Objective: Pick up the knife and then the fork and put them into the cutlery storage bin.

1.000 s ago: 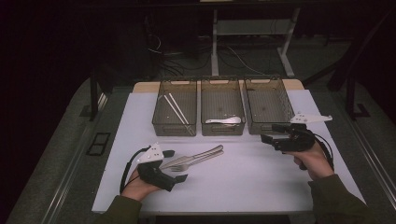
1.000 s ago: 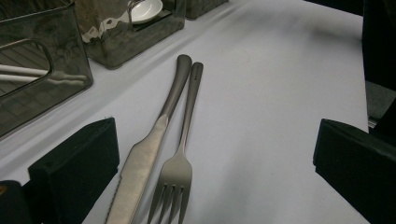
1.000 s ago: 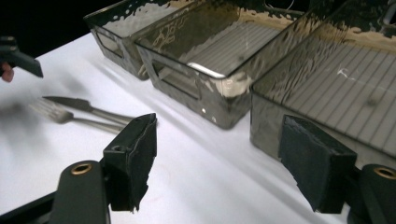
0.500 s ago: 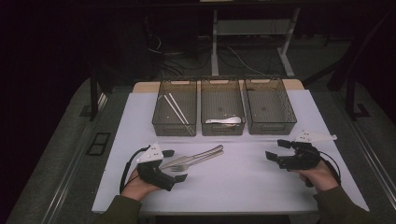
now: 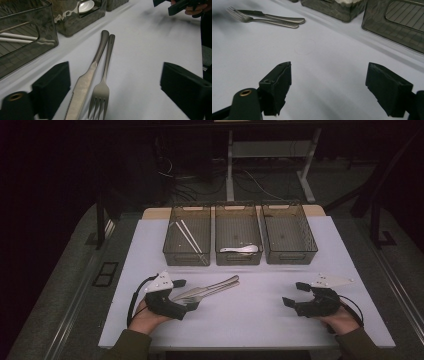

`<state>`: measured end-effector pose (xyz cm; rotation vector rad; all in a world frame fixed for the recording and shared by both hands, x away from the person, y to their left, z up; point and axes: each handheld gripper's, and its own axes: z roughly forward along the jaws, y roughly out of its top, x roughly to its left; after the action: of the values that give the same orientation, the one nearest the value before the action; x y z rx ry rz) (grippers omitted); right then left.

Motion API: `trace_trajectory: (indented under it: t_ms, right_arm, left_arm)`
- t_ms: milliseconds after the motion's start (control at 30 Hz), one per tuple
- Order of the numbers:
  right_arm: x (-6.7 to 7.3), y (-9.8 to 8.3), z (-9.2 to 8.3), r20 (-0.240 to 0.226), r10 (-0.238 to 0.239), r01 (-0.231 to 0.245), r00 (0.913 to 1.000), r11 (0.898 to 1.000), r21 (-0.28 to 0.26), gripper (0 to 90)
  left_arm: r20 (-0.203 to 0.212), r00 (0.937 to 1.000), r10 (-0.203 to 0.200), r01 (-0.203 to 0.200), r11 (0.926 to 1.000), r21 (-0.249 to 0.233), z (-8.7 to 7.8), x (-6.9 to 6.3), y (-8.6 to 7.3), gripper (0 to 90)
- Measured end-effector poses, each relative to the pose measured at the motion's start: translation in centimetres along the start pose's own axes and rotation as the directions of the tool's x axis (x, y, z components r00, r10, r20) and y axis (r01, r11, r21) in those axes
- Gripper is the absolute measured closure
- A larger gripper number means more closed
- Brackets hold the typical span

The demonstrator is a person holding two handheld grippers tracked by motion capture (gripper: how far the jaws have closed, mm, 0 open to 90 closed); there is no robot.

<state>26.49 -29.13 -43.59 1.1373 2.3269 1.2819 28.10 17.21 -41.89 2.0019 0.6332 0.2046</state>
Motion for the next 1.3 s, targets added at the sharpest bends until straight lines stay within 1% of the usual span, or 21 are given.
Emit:
trace_trajectory:
  t_ms: [100, 167, 300, 400, 467, 533, 633, 667, 800, 900, 933, 967, 1000, 1033, 1067, 1100, 1133, 1167, 1200, 1233, 1300]
  right_arm:
    - [0.0, 0.0, 0.0, -0.001, 0.003, -0.003, 1.0, 1.0, -0.001, 20.6]
    - [0.0, 0.0, 0.0, -0.003, 0.003, -0.003, 1.0, 1.0, -0.001, 20.6]
    - [0.1, 0.1, 0.0, -0.004, -0.002, 0.002, 1.0, 1.0, -0.006, 20.6]
    - [0.1, 0.1, 0.0, -0.005, 0.004, -0.004, 1.0, 1.0, -0.009, 20.6]
    - [0.0, 0.1, 0.0, -0.004, 0.008, -0.008, 1.0, 1.0, -0.009, 20.7]
    - [0.0, 0.1, 0.0, -0.003, 0.01, -0.01, 0.9999, 1.0, -0.012, 20.7]
    - [-0.1, 0.1, -0.1, -0.004, 0.016, -0.016, 0.9999, 1.0, -0.014, 20.7]
    - [-0.1, 0.1, -0.1, -0.005, 0.016, -0.016, 0.9999, 1.0, -0.015, 20.7]
    - [-0.1, 0.1, -0.1, -0.006, 0.016, -0.016, 0.9999, 1.0, -0.018, 20.7]
    - [-0.1, 0.1, -0.1, -0.007, 0.016, -0.016, 0.9999, 1.0, -0.019, 20.7]
    - [-0.1, 0.1, -0.1, -0.007, 0.016, -0.017, 0.9998, 1.0, -0.019, 20.7]
    - [-0.2, 0.1, -0.1, -0.008, 0.018, -0.018, 0.9998, 1.0, -0.019, 20.7]
    - [-0.2, 0.1, -0.1, -0.008, 0.018, -0.018, 0.9998, 1.0, -0.018, 20.7]
    - [-0.2, 0.1, -0.1, -0.008, 0.018, -0.018, 0.9998, 1.0, -0.019, 20.8]
    - [-0.2, 0.1, -0.1, -0.008, 0.019, -0.019, 0.9998, 1.0, -0.02, 20.8]
    - [-0.2, 0.1, -0.1, -0.008, 0.018, -0.019, 0.9998, 1.0, -0.02, 20.8]
    - [-0.2, 0.1, -0.1, -0.009, 0.018, -0.018, 0.9998, 1.0, -0.02, 20.8]
    - [-0.2, 0.1, -0.1, -0.009, 0.018, -0.018, 0.9998, 1.0, -0.02, 20.8]
    - [-0.2, 0.1, -0.1, -0.01, 0.019, -0.019, 0.9998, 1.0, -0.02, 20.7]
    - [-0.2, 0.1, -0.1, -0.011, 0.019, -0.019, 0.9998, 1.0, -0.02, 20.8]
    - [-0.2, 0.1, -0.1, -0.011, 0.019, -0.02, 0.9997, 1.0, -0.02, 20.8]
  left_arm:
    - [0.005, 1.0, 0.0, 0.0, 1.0, -0.004, 0.2, 0.2, 0.6, 24.2]
    - [0.006, 1.0, 0.004, -0.004, 1.0, -0.005, 0.5, 0.3, 1.2, 33.0]
    - [0.016, 0.9998, 0.012, -0.013, 0.9997, 0.02, 1.6, 0.4, 2.1, 52.5]
    - [0.025, 0.9997, -0.003, 0.001, 0.9984, 0.056, 2.8, 0.7, 2.6, 64.9]
    - [0.027, 0.9996, -0.007, 0.004, 0.9965, 0.083, 3.7, 0.9, 3.0, 72.5]
    - [0.04, 0.9992, -0.008, 0.004, 0.9946, 0.104, 4.6, 1.1, 3.3, 80.0]
    - [0.052, 0.9986, 0.012, -0.02, 0.9877, 0.155, 6.1, 1.3, 3.7, 88.4]
    - [0.053, 0.9985, 0.012, -0.02, 0.9861, 0.165, 6.4, 1.3, 3.7, 88.6]
    - [0.054, 0.9984, 0.019, -0.031, 0.9742, 0.224, 7.9, 1.4, 4.0, 88.8]
    - [0.047, 0.9979, 0.045, -0.056, 0.9642, 0.259, 8.7, 1.4, 4.1, 88.8]
    - [0.043, 0.9978, 0.05, -0.059, 0.9625, 0.265, 9.0, 1.4, 4.1, 88.8]
    - [0.041, 0.9978, 0.052, -0.061, 0.9586, 0.278, 9.1, 1.4, 4.1, 88.8]
    - [0.033, 0.9981, 0.052, -0.06, 0.9574, 0.282, 9.3, 1.4, 4.0, 88.8]
    - [0.034, 0.9978, 0.057, -0.065, 0.9554, 0.288, 9.4, 1.5, 4.0, 88.8]
    - [0.037, 0.9976, 0.059, -0.067, 0.955, 0.289, 9.5, 1.5, 4.0, 88.8]
    - [0.034, 0.9977, 0.058, -0.066, 0.9519, 0.299, 9.6, 1.5, 3.9, 88.8]
    - [0.032, 0.9978, 0.057, -0.064, 0.9517, 0.3, 9.7, 1.5, 3.8, 88.8]
    - [0.043, 0.9968, 0.067, -0.077, 0.9478, 0.309, 9.7, 1.6, 3.8, 88.8]
    - [0.04, 0.9971, 0.065, -0.075, 0.9458, 0.316, 9.8, 1.4, 3.8, 88.8]
    - [0.038, 0.996, 0.081, -0.089, 0.9429, 0.321, 9.9, 1.4, 3.8, 88.8]
    - [0.037, 0.9954, 0.089, -0.096, 0.9406, 0.326, 9.9, 1.3, 3.8, 88.8]
